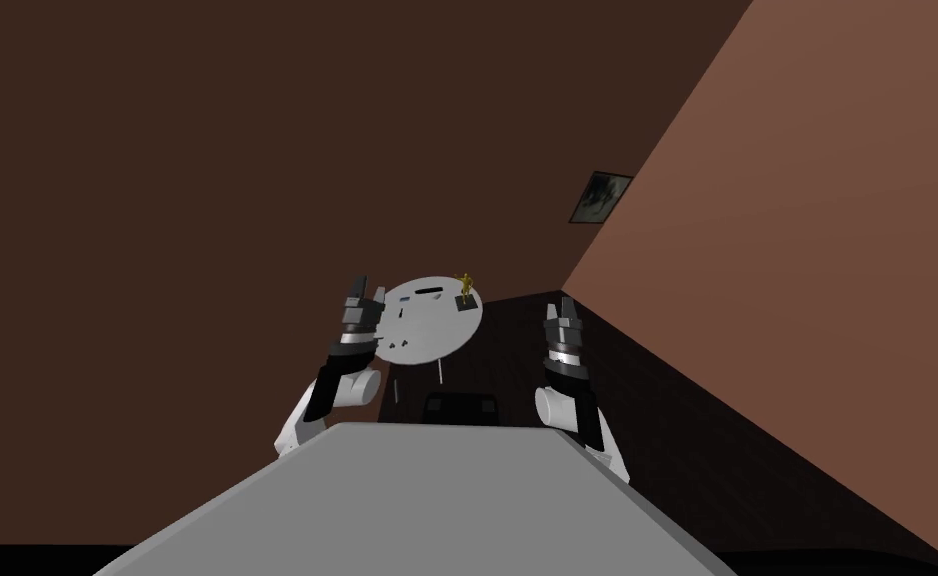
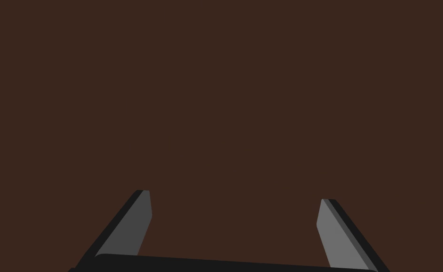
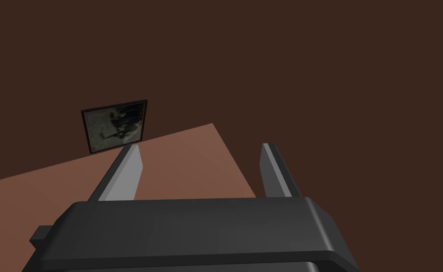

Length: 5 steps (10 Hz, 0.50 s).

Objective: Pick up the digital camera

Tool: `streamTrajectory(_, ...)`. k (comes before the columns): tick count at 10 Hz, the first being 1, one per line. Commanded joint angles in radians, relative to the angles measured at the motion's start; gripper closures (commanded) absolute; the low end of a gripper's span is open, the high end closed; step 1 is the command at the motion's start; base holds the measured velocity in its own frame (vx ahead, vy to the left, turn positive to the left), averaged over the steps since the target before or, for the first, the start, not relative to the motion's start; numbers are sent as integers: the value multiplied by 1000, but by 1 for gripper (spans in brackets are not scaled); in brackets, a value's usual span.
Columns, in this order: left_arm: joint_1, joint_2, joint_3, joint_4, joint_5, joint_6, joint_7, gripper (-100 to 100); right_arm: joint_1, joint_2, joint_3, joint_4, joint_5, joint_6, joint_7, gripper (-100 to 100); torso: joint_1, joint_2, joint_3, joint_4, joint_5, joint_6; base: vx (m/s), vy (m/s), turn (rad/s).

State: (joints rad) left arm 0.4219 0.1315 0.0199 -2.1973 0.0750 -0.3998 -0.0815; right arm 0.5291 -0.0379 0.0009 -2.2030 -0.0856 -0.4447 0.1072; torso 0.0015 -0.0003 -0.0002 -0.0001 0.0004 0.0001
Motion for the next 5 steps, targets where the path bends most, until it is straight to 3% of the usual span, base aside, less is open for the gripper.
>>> streamTrajectory(1,-29,15,-1,50,5,42,5,-100,0,0,0,0,0,0,0,0,0,0,0,0,0,0,-4,22,-106)
streamTrajectory(5,-63,34,-5,140,12,93,14,-100,0,0,0,0,0,0,0,0,0,0,0,0,0,0,-4,23,-57)
